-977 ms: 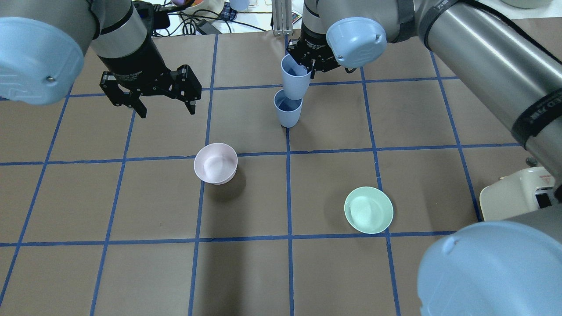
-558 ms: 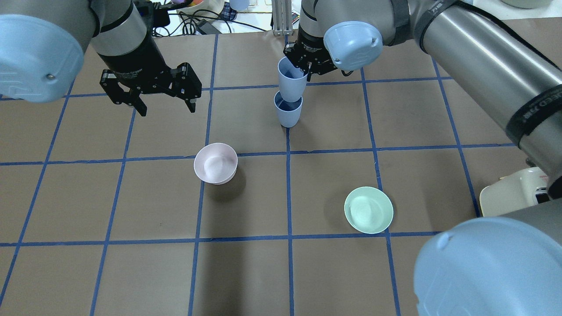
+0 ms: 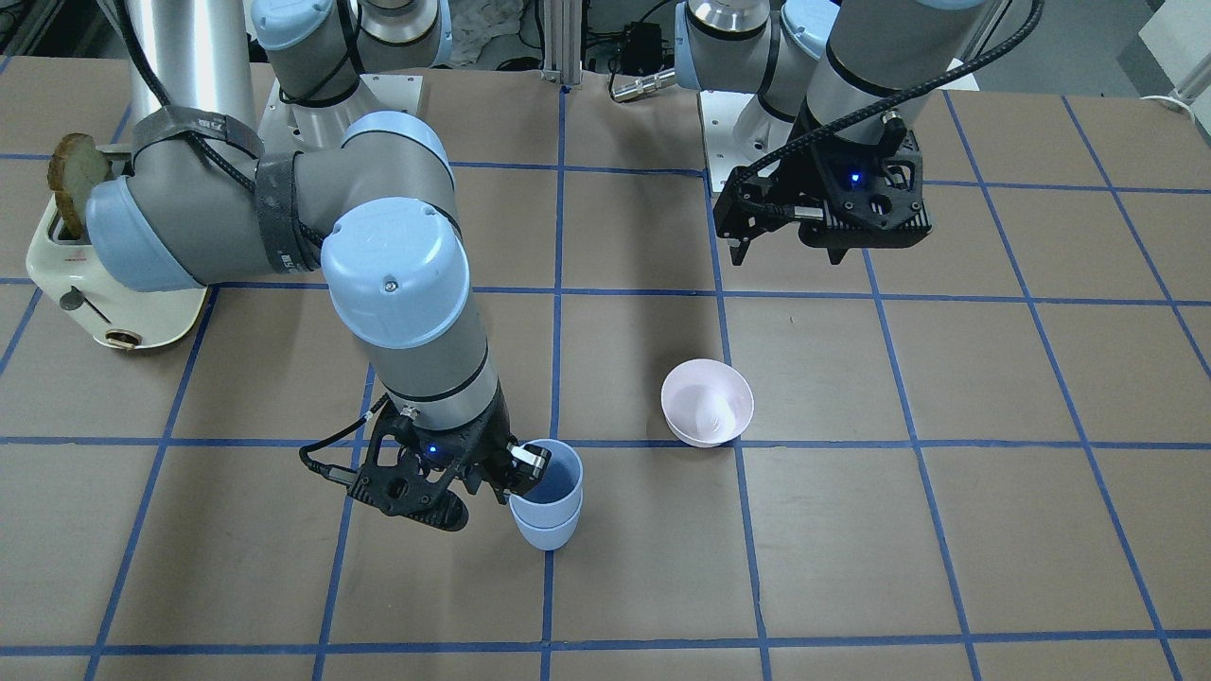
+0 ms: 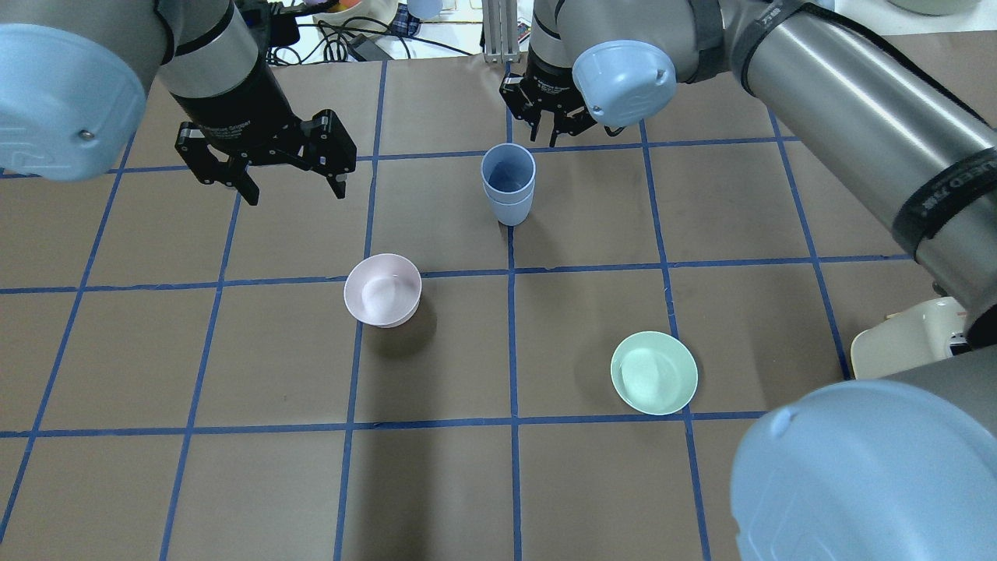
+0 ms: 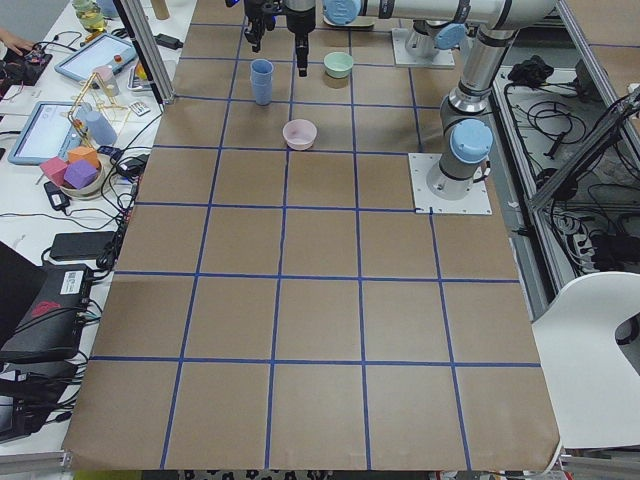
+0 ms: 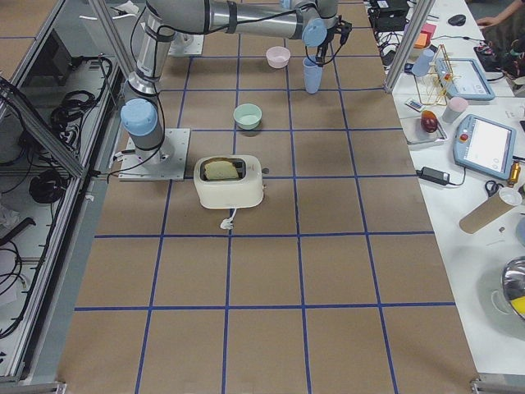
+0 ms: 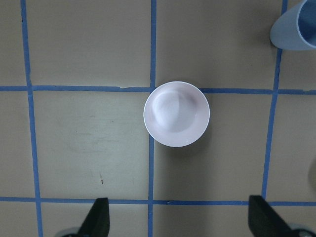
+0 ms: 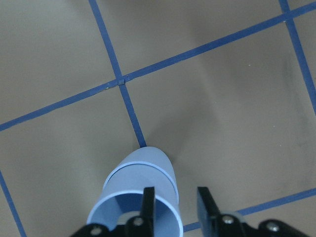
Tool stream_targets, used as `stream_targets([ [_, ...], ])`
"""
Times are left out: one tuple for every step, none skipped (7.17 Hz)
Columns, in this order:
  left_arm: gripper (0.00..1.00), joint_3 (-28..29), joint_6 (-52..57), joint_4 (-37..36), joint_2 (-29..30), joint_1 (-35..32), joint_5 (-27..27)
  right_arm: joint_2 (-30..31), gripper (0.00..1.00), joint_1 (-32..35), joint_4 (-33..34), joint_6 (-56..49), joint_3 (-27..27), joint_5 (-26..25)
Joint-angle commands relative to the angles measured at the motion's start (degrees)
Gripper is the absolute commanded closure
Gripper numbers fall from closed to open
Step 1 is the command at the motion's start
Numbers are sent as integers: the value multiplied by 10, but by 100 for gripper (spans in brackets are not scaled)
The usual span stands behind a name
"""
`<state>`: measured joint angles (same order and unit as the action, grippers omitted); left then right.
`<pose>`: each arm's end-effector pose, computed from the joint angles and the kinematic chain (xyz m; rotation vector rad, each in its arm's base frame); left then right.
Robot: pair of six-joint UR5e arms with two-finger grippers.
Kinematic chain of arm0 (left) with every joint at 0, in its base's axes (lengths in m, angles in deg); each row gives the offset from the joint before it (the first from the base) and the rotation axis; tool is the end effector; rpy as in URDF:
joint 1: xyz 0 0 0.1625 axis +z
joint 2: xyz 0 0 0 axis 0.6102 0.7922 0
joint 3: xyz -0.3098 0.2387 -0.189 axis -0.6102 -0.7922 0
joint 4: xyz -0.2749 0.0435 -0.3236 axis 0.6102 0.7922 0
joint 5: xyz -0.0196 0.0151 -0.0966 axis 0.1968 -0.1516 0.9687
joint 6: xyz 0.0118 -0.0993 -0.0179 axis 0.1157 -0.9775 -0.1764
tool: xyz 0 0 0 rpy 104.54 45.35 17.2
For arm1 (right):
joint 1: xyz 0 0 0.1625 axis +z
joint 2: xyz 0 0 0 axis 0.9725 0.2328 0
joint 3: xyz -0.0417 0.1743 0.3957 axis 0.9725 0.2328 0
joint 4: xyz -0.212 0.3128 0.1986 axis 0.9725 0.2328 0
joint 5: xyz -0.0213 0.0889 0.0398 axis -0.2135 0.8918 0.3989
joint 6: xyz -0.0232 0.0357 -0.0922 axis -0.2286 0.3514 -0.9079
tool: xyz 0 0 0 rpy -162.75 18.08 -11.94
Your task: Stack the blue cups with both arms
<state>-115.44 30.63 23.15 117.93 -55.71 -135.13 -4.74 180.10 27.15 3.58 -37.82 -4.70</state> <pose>-0.1633 -0.5111 0.4904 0.0577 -3.1398 -0.0250 0.3040 -0.6663 0.3629 0.5160 2.9827 -0.1611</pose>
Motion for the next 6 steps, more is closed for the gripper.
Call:
stream_targets([
  [0,-1,1,1,1,1,0,8,0,-19,-9,-33,14,-2],
  [0,0,0,1,1,1,0,30,0,-46,-49,-122,15,-5],
  [0,0,1,1,1,1,0,54,0,-87,-73,-217,11,5],
  [0,0,0,1,1,1,0,71,0,-128,-100,-264,8,8],
  [0,0,0,1,0,1,-1,91,0,-159,-139,-267,8,1],
  [0,0,0,1,0,1,0,102,0,-180,-174,-269,7,1],
])
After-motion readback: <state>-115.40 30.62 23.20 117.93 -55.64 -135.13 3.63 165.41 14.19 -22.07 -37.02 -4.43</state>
